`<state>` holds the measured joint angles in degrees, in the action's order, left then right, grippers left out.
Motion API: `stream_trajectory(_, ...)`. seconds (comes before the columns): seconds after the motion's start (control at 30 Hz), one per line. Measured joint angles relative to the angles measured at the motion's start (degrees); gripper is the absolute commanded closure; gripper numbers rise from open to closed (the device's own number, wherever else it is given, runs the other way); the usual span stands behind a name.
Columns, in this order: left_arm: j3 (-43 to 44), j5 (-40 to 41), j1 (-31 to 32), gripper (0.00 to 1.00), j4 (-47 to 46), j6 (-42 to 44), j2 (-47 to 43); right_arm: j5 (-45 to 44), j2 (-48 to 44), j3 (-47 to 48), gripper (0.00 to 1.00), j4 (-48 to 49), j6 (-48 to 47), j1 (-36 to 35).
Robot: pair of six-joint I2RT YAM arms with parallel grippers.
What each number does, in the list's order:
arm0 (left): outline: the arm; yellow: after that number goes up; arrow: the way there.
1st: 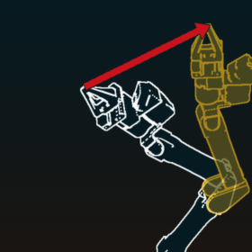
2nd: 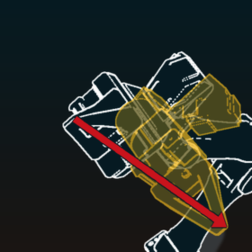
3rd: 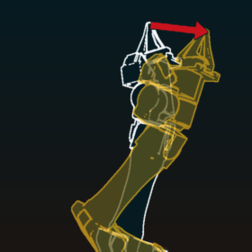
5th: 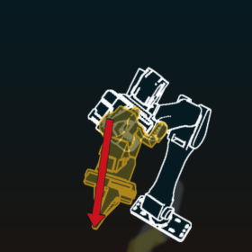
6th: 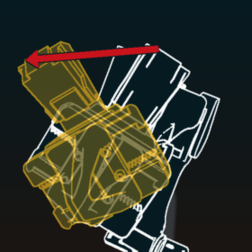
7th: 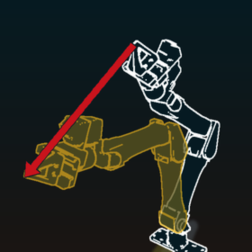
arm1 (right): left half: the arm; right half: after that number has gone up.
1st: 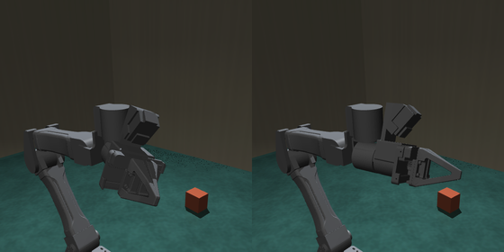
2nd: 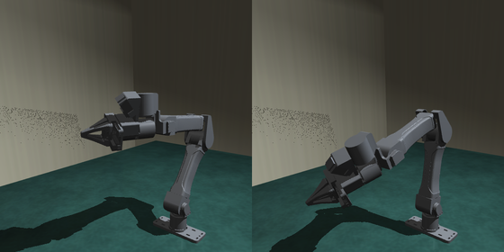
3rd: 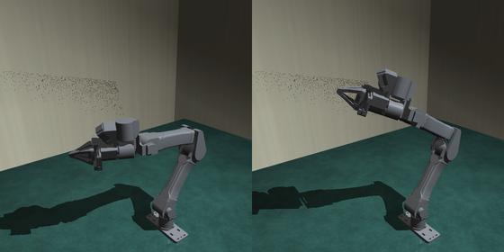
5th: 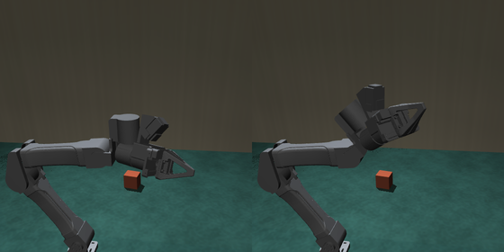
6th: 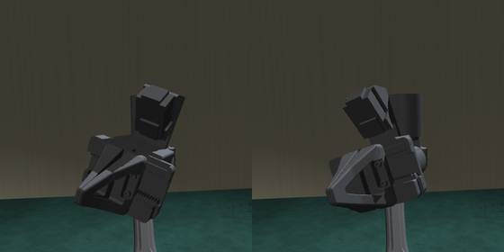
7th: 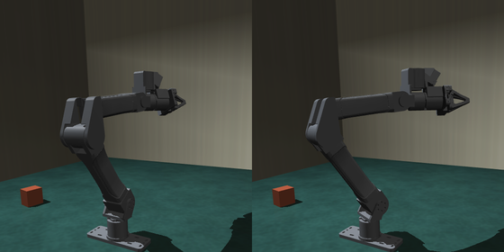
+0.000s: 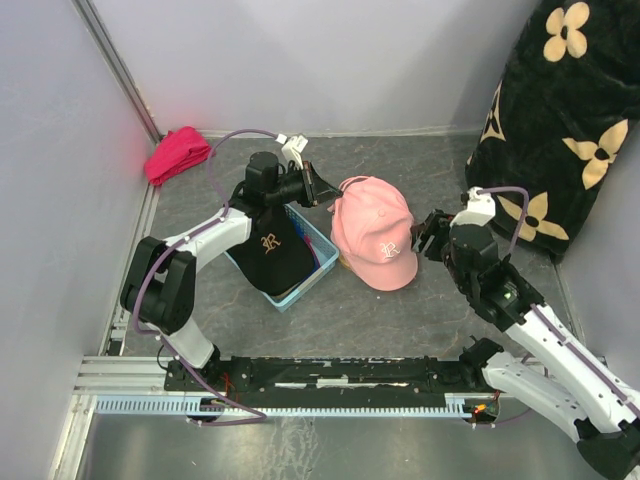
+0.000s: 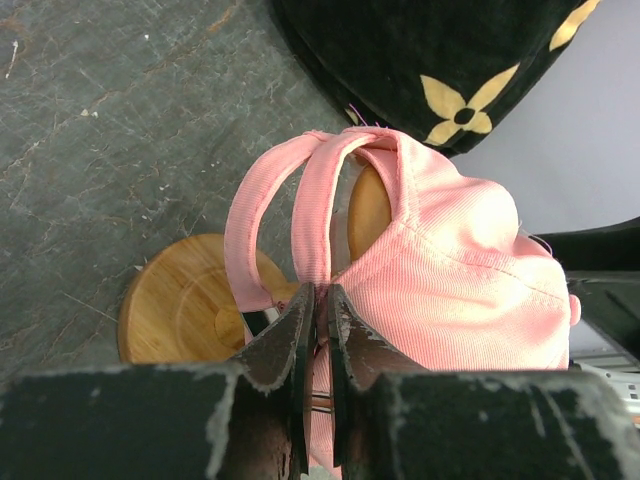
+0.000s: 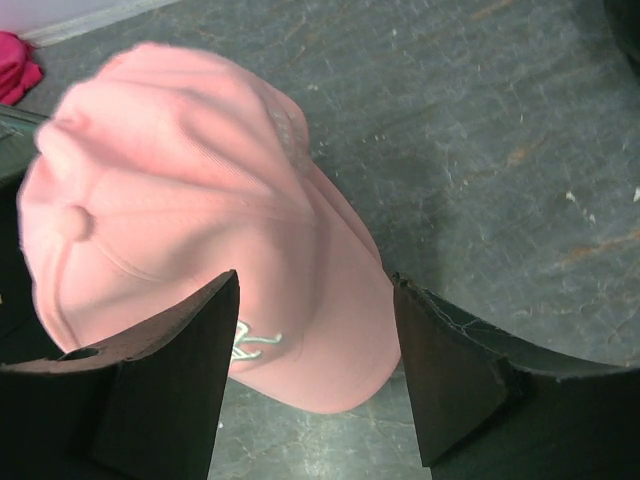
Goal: Stack the hats
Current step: Stack the hat on the hat.
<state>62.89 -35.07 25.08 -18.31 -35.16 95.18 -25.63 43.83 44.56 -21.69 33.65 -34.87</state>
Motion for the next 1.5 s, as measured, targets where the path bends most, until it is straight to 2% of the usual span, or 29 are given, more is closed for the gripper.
stream_trajectory(0.17,0.11,0.0,0.0,0.85,0.17,0.0,0.07,0.57,-1.84,-6.56,0.29,0.26,2.16,0.0)
stream_trajectory(0.57,0.17,0.0,0.0,0.85,0.39,-0.02,0.09,7.3,4.0,-16.57,0.3,7.52,7.8,0.0)
stream_trajectory(0.7,0.17,0.0,0.0,0.85,0.55,-0.02,0.09,9.03,4.68,-17.07,0.3,8.76,8.79,0.0)
stream_trajectory(1.03,0.9,0.02,0.0,0.85,1.2,-0.02,1.09,10.69,-2.6,-14.49,0.3,7.54,8.83,0.0)
stream_trajectory(1.5,0.92,0.44,0.02,0.84,1.42,-0.02,1.14,10.47,7.21,-14.67,0.3,15.21,11.13,0.0)
